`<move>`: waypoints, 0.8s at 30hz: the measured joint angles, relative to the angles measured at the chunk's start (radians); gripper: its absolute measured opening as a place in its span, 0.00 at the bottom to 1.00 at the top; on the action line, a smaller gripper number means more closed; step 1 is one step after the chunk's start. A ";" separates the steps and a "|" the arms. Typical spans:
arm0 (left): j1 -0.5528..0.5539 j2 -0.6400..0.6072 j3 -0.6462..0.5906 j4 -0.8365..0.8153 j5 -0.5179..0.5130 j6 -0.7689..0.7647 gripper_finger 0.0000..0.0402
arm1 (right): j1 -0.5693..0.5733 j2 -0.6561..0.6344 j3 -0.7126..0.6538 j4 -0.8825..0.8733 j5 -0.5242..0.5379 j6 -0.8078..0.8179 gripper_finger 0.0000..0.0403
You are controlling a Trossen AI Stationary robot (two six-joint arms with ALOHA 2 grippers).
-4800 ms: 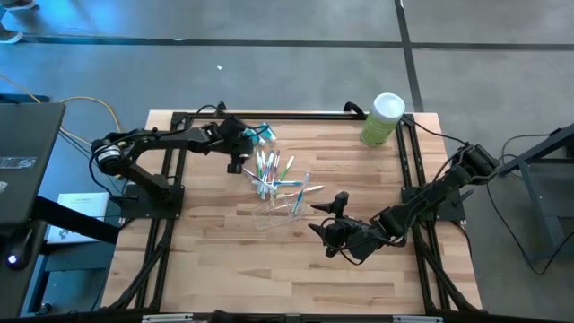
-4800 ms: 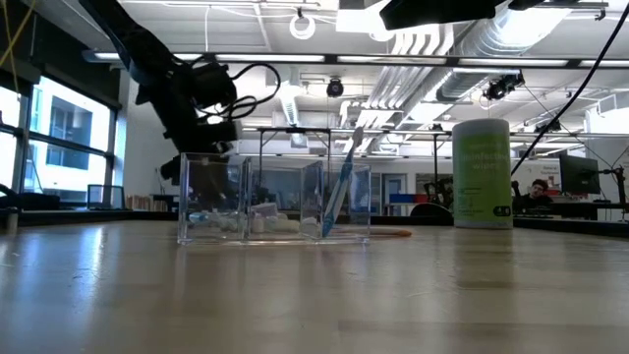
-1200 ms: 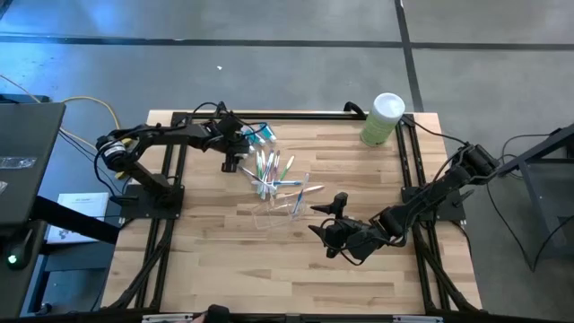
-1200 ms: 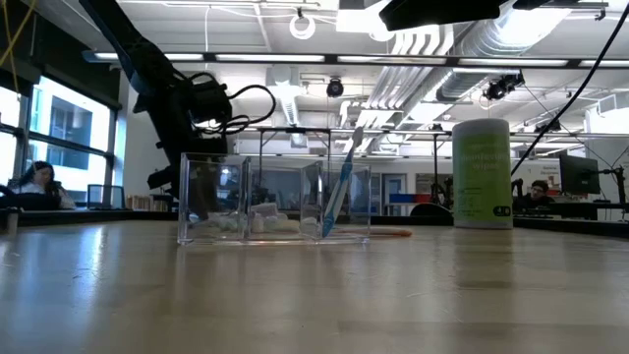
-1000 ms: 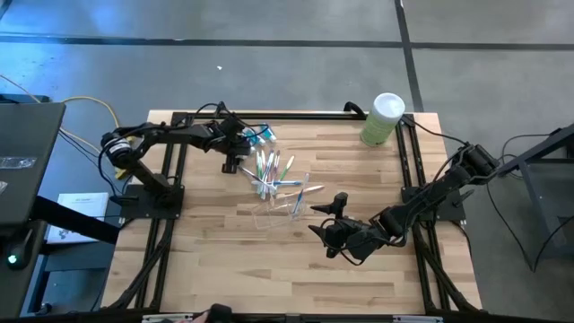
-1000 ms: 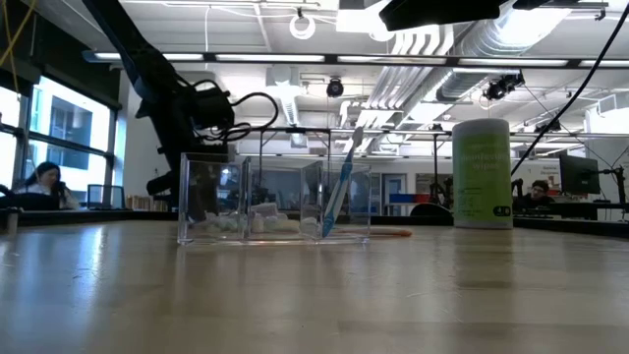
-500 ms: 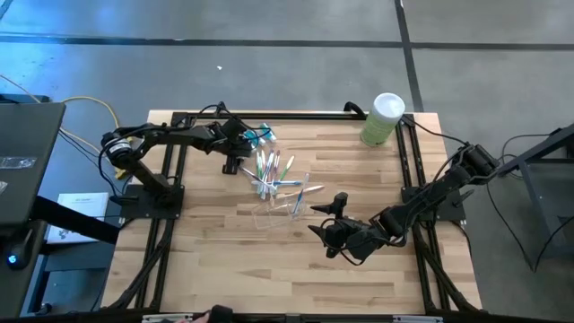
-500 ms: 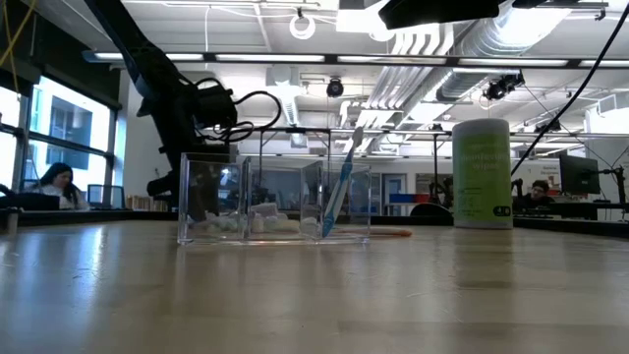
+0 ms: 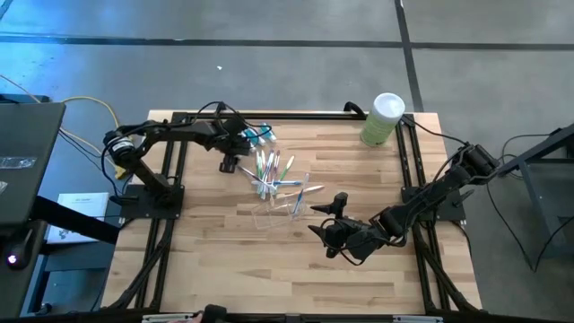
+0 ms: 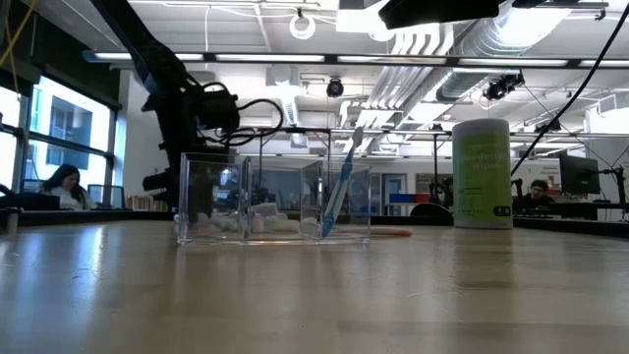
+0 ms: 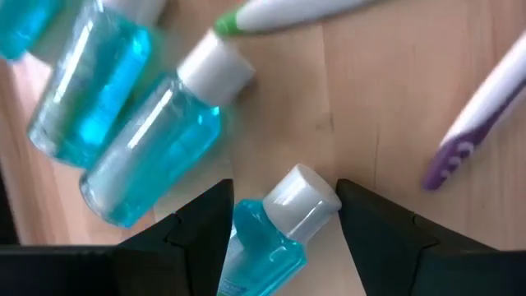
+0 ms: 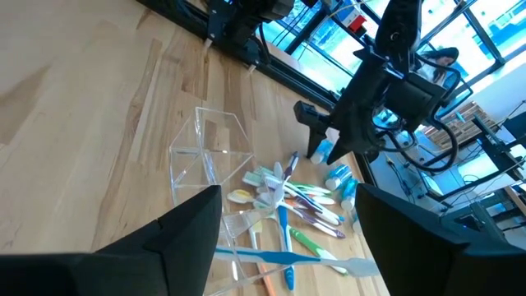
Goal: Pick & Place toothbrushing station
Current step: Put the blue mouthwash into the transparent organizer
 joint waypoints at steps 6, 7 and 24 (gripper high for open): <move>0.003 0.000 0.015 -0.020 0.000 0.002 0.53 | 0.000 0.000 0.000 0.000 0.000 0.000 0.68; 0.000 0.000 0.015 -0.021 -0.001 0.003 0.53 | 0.000 0.000 0.000 0.000 0.000 0.000 0.68; -0.003 -0.001 0.016 -0.040 -0.007 -0.013 0.53 | -0.005 0.000 0.000 0.000 0.000 0.000 0.68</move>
